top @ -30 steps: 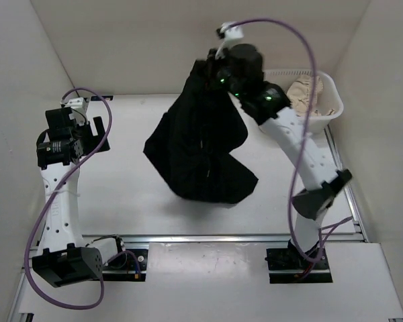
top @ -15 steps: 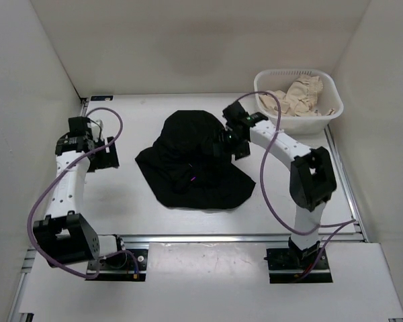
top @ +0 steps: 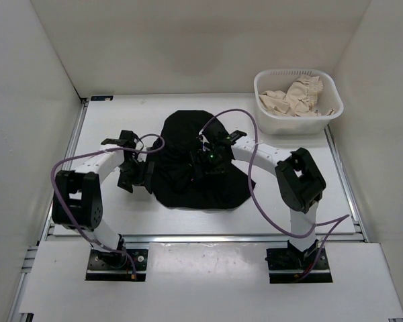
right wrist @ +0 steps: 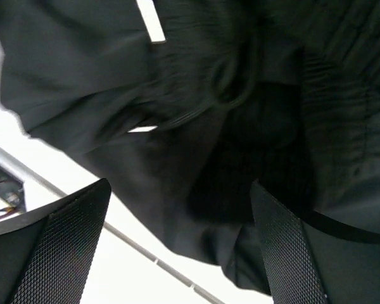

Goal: Fold and stack the trousers
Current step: Flatten the trousers out

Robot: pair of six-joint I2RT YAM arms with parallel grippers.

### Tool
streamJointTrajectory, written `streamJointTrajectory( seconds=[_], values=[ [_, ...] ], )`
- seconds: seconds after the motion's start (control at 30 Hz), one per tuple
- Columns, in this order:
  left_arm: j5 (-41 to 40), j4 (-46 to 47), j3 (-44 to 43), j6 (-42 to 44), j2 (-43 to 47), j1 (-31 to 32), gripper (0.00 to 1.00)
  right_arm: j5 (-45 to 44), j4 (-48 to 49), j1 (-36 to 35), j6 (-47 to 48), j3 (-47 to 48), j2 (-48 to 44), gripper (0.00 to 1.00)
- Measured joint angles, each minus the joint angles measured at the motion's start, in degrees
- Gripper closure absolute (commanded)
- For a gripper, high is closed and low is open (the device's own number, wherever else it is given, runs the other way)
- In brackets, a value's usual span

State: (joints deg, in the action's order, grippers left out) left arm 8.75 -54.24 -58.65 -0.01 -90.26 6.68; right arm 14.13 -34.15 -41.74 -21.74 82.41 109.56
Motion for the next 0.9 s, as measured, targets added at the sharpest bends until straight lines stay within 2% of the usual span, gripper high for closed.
streamJointTrajectory(
  seconds=[0.07,0.17,0.2,0.23,0.27,0.3,0.37,0.4,0.53,0.67,0.73,0.9],
  values=[
    [0.26,1.07,-0.02,-0.02,-2.6,1.27,0.13,-0.04,-0.24,0.11,-0.26,0.02,2.25,0.09],
    [0.42,2.47,-0.33,-0.02,-6.97,3.63,0.13,-0.28,-0.81,0.26,-0.09,0.02,3.87,0.36],
    [0.57,2.99,-0.37,-0.02,-8.28,4.72,0.14,-0.33,-0.92,0.33,-0.15,0.02,3.98,0.6],
    [0.13,2.34,-1.05,-0.07,-9.51,6.03,0.17,-0.31,-0.96,0.37,0.35,0.02,4.02,0.72],
    [0.04,1.97,-1.88,-0.15,-10.23,7.13,0.32,-0.24,-1.07,0.37,0.11,0.02,4.02,0.83],
    [0.0,1.68,-2.69,-0.22,-10.97,8.02,0.42,-0.24,-1.31,0.37,0.02,0.04,4.02,0.99],
    [0.04,0.7,-4.81,-0.28,-12.94,9.33,0.67,-0.2,-1.81,0.44,0.11,0.09,3.96,1.0],
    [0.07,0.0,-6.01,-0.46,-14.01,9.73,0.85,-0.2,-2.08,0.66,-0.07,0.09,3.78,1.0],
    [0.0,-2.25,-8.63,-0.87,-16.35,9.97,0.86,0.15,-4.24,2.6,-0.22,0.74,-0.17,1.0],
    [-3.85,-0.74,-8.83,-0.85,-15.65,8.9,0.86,0.02,-8.35,9.18,-0.28,5.2,-9.88,1.0],
    [-7.45,1.42,-9.01,-0.48,-14.23,6.19,0.86,0.24,-9.55,14.56,-0.28,8.0,-16.31,1.0],
    [-18.6,4.55,-12.68,-0.24,-6.32,-5.31,0.86,0.63,-13.31,26.16,-0.31,10.56,-30.36,1.0]
  ],
)
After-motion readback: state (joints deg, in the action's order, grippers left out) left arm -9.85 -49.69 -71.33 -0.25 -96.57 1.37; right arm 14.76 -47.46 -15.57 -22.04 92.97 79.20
